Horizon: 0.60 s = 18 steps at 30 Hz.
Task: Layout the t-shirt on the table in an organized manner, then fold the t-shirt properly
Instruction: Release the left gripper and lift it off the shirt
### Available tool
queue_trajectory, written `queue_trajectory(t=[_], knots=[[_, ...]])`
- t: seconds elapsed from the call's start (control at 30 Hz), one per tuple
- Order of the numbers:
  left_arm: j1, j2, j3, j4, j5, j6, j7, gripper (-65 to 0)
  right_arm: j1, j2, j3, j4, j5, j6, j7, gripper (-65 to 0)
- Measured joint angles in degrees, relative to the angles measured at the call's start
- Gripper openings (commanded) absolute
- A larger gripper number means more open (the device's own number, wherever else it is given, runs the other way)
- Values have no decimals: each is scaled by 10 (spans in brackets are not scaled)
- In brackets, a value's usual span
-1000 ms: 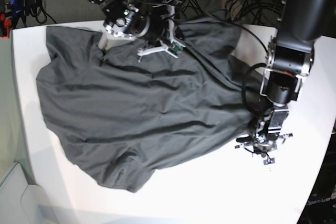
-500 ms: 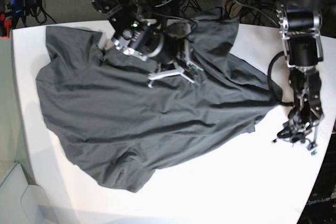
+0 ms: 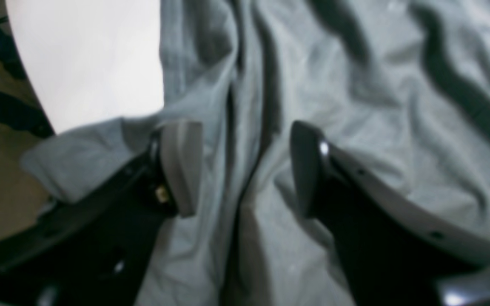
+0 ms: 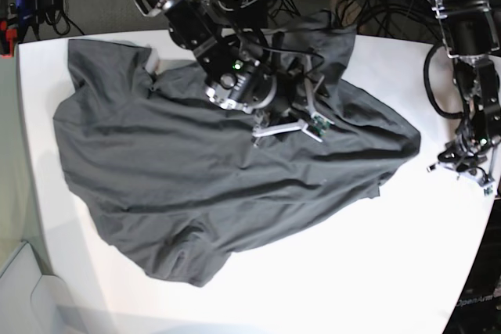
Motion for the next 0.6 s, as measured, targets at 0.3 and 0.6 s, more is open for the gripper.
queue_trajectory(t=[0.3,0.6], knots=[[7,-13,-1,1,4,-26,2,-645,23,-3,3,-88,2,0,38,-243],[7,-11,2,1,4,-26,4,-645,28,7,3,-175,9,-1,122,-496]])
